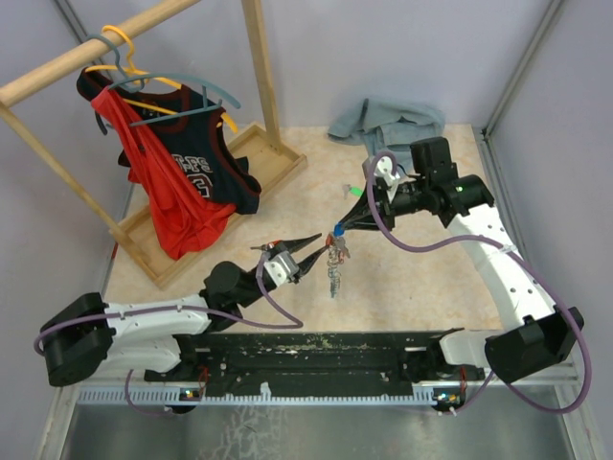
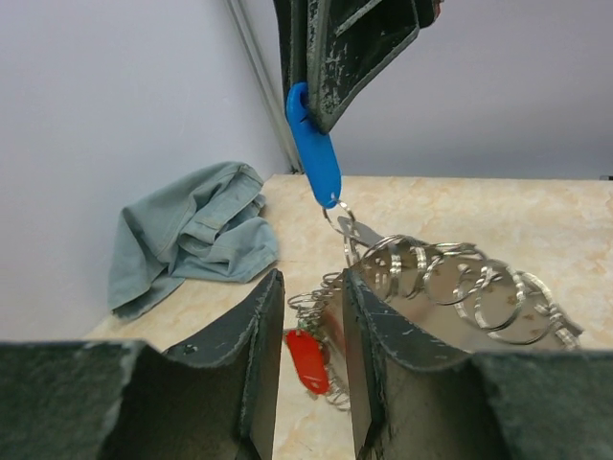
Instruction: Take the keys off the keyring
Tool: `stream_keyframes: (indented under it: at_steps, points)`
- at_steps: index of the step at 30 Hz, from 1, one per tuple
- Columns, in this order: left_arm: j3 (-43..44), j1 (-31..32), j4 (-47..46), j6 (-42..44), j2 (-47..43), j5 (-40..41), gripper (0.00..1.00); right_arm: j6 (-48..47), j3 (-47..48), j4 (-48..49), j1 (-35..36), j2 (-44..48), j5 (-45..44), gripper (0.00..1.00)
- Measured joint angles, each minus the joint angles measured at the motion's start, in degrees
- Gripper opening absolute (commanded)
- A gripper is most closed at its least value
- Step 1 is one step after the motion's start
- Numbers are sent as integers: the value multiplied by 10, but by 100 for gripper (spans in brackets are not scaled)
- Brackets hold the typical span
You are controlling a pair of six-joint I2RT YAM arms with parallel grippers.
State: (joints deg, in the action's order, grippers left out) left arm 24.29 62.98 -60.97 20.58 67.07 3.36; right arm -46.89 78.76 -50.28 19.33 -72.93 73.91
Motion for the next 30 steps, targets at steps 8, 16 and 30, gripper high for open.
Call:
stream_keyframes:
  at_steps: [8, 16, 30]
  points:
    - [24, -79, 83, -20, -38, -101, 40, -16, 0, -9, 0, 0, 7, 0]
    - [42, -104, 106, -123, -40, -191, 39, -26, -2, -13, 0, 0, 8, 0]
    - [69, -86, 141, -251, -11, -190, 36, -26, -12, -12, 0, 0, 8, 0]
